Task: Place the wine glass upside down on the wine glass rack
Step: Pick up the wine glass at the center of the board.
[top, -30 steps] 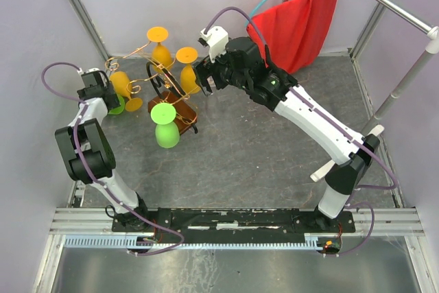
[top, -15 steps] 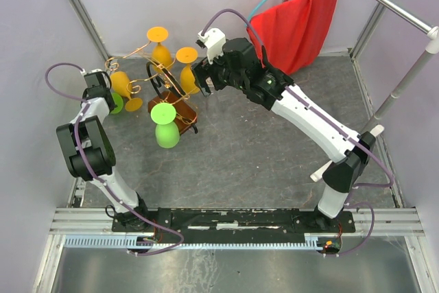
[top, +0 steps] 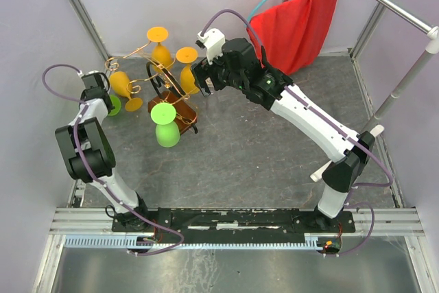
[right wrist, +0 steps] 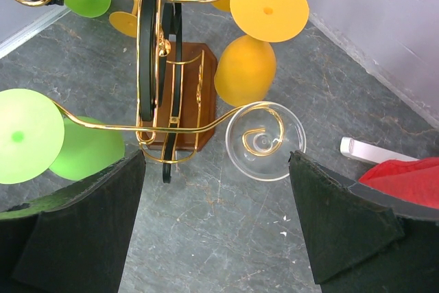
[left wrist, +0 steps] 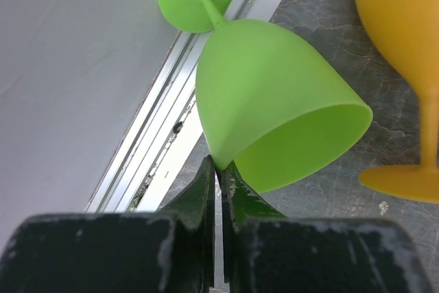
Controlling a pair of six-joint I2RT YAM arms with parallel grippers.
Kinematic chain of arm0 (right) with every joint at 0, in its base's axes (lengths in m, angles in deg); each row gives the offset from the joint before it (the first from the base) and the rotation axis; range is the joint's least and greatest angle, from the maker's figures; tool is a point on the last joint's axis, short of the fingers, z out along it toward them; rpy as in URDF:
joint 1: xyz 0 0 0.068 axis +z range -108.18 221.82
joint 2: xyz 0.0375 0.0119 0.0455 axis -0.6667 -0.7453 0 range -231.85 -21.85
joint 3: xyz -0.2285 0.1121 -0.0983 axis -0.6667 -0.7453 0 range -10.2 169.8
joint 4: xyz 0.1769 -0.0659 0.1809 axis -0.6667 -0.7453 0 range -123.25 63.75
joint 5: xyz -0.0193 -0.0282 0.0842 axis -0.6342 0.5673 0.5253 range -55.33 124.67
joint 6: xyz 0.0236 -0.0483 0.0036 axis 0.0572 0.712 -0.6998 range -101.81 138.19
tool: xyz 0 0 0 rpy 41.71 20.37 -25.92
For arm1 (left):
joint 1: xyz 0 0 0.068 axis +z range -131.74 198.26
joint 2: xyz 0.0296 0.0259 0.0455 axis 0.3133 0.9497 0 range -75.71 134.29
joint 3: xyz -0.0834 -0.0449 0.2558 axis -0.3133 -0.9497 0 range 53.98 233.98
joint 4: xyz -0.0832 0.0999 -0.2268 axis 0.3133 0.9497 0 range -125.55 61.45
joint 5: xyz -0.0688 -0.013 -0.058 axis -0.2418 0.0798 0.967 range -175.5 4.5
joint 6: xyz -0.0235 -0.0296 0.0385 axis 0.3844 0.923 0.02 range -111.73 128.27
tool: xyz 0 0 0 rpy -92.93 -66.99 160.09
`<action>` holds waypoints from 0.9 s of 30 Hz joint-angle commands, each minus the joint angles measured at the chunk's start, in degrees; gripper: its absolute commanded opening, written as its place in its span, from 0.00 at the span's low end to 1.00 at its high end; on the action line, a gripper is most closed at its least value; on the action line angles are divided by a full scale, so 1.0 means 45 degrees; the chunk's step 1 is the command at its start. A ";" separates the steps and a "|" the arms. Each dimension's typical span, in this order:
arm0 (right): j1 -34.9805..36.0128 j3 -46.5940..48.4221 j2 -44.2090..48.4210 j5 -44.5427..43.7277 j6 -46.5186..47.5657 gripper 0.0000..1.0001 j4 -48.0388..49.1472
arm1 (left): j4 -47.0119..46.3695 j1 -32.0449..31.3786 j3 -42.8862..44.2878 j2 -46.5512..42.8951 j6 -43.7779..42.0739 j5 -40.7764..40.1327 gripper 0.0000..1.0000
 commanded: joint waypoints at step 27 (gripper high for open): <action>-0.0074 -0.0271 0.1159 0.0037 0.0485 0.93 -0.0053 | 0.5923 0.0013 -0.0837 -1.0363 0.1730 -0.0003 0.03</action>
